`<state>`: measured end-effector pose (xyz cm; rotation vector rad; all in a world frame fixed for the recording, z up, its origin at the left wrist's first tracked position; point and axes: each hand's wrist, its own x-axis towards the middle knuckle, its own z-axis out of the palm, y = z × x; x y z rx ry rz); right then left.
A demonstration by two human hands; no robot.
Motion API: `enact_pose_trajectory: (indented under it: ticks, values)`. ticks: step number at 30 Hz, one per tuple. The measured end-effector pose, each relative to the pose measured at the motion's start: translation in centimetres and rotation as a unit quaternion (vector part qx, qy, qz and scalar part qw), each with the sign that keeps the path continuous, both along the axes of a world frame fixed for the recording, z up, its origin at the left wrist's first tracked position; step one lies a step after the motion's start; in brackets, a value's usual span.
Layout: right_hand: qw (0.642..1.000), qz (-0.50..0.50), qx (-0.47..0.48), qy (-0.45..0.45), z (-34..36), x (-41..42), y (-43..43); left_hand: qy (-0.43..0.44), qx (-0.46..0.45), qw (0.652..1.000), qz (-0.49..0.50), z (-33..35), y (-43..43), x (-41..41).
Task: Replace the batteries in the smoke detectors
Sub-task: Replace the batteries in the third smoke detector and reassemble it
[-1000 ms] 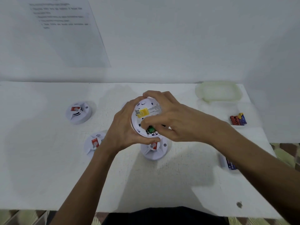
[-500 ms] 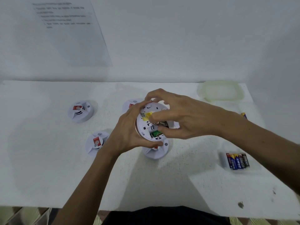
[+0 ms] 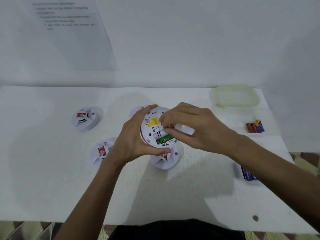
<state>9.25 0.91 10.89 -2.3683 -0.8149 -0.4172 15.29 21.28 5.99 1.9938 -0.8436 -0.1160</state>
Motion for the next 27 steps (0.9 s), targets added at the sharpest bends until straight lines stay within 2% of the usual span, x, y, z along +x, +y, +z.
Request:
enact_pose_trajectory:
  ticks: [10,16,18,20,23,25,27]
  values:
    - [0.995,0.047,-0.085,0.002,0.1,0.8,-0.3,0.022,-0.013,1.000,0.004,0.2,0.3,0.4]
    - [0.979,0.077,-0.189,-0.015,0.4,1.0,0.0,0.024,-0.011,1.000,-0.004,0.2,0.1,0.2]
    - [0.988,0.067,-0.141,0.006,0.6,1.2,0.1,0.027,-0.014,1.000,-0.003,0.2,0.2,0.2]
    - [0.996,0.033,0.001,0.084,1.2,1.4,-0.2,0.026,-0.014,1.000,0.006,0.2,0.5,0.4]
    - [0.968,-0.011,0.177,0.177,2.0,1.7,-1.1,0.016,0.003,1.000,0.009,0.4,0.6,0.5]
    - [0.959,-0.017,0.208,0.192,2.2,1.9,-1.3,0.014,0.009,1.000,0.009,0.4,0.6,0.6]
    - [0.961,-0.017,0.201,0.189,2.2,1.8,-1.2,0.013,0.011,1.000,0.010,0.3,0.6,0.5]
